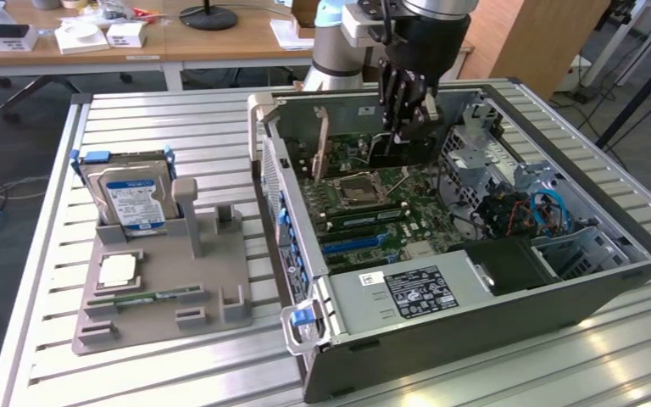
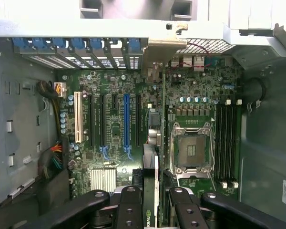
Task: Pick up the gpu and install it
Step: 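Insert the gpu into the slot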
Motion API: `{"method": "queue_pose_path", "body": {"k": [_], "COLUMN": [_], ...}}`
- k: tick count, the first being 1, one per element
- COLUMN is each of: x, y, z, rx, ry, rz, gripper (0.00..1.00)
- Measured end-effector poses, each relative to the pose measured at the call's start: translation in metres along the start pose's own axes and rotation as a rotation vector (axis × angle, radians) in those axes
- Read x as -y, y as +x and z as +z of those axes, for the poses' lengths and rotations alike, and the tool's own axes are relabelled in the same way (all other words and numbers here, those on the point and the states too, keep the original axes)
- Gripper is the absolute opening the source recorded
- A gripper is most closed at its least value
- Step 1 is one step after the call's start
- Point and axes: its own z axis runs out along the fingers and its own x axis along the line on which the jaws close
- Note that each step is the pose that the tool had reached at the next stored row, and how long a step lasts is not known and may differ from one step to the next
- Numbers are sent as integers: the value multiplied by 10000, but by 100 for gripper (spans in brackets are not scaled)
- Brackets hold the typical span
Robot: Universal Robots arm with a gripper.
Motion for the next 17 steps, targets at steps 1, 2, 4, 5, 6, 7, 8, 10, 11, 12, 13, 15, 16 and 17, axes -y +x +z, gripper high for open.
{"method": "queue_pose_path", "body": {"k": [1, 2, 4, 5, 6, 7, 8, 10, 11, 12, 13, 15, 16, 17], "x": [1, 1, 2, 2, 1, 0, -2, -9, -12, -14, -17, -23, -25, -26], "y": [4, 14, 50, 69, 87, 104, 121, 147, 161, 173, 186, 206, 214, 221], "z": [1, 0, -2, -2, -2, -3, -4, -4, -5, -5, -6, -7, -7, -7], "rx": [1, 2, 5, 9, 13, 16, 18, 21, 22, 23, 24, 25, 26, 26], "ry": [0, 1, 1, 0, 1, 0, 0, 0, 0, 0, 0, 0, 0, -1], "rz": [-1, -3, -1, -1, -1, 0, 0, 1, 0, 0, 0, 1, 1, 0], "gripper": [26, 26, 26, 26, 26, 26, 26, 26, 26, 26, 26, 26, 26, 26]}}
